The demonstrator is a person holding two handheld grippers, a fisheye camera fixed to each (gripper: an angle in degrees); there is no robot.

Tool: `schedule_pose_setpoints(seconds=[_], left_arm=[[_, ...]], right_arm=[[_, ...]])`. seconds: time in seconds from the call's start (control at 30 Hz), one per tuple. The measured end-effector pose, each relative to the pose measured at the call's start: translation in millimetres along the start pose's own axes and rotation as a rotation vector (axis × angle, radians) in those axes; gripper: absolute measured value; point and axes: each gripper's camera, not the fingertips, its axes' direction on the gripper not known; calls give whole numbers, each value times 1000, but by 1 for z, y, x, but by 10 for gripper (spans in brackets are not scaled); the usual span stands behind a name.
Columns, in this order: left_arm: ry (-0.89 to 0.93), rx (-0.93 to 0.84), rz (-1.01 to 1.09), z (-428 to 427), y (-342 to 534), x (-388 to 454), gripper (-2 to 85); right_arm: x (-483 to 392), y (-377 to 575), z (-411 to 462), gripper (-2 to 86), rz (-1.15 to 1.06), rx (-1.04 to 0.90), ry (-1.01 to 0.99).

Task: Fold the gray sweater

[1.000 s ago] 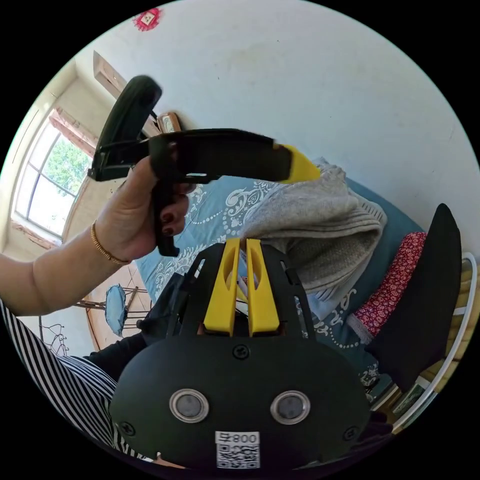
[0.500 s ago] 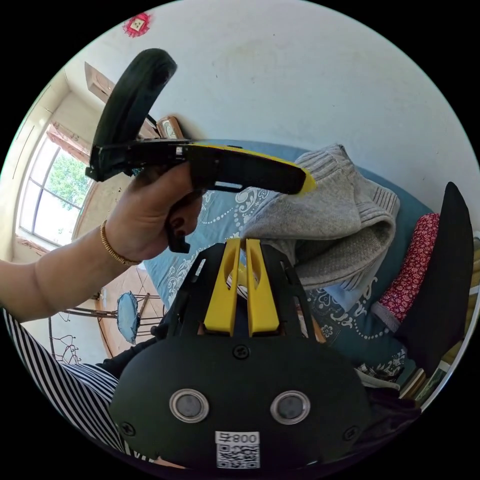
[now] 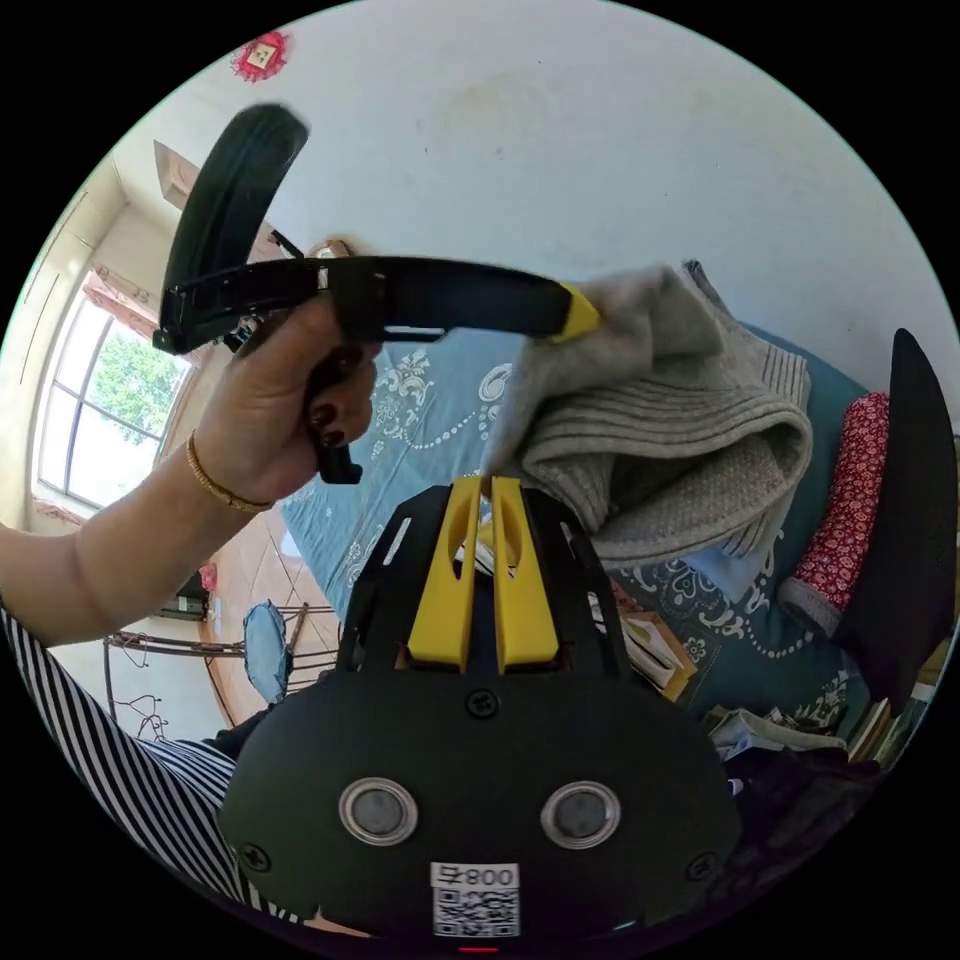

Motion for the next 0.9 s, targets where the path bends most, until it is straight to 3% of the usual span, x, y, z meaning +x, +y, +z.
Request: schedule_pose_setpoints(seconds=[0.1,0.3,0.73,0.9], left_arm=[[242,203,-241,-67,47,-39,24],[393,434,-383,-188,128,-58,19],[498,580,-64,-469,182,11,16],[355,582,45,-611,216,62,15]], right_arm=[[16,13,13,10,17,56,-36],[36,43,31,5,27,151,-198],[0,136,74,2,111,348,-351],[-40,121,127,4,30,366,-436]])
